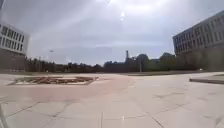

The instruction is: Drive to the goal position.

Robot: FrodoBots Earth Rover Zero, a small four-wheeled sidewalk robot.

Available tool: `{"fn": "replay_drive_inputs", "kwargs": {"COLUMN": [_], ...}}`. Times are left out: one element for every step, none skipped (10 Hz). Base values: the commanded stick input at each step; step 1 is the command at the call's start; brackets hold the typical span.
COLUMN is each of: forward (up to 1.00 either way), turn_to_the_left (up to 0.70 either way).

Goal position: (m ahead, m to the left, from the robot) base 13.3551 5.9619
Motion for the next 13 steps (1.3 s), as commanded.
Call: {"fn": "replay_drive_inputs", "kwargs": {"forward": [0.0, 0.0, 0.0, 0.0, 0.21, 0.59, 0.7, 0.7, 0.7, 0.7, 0.7, 0.0, 0.0], "turn_to_the_left": [0.0, 0.0, 0.0, 0.0, 0.0, 0.0, 0.0, 0.0, 0.0, 0.0, 0.0, 0.0, 0.0]}}
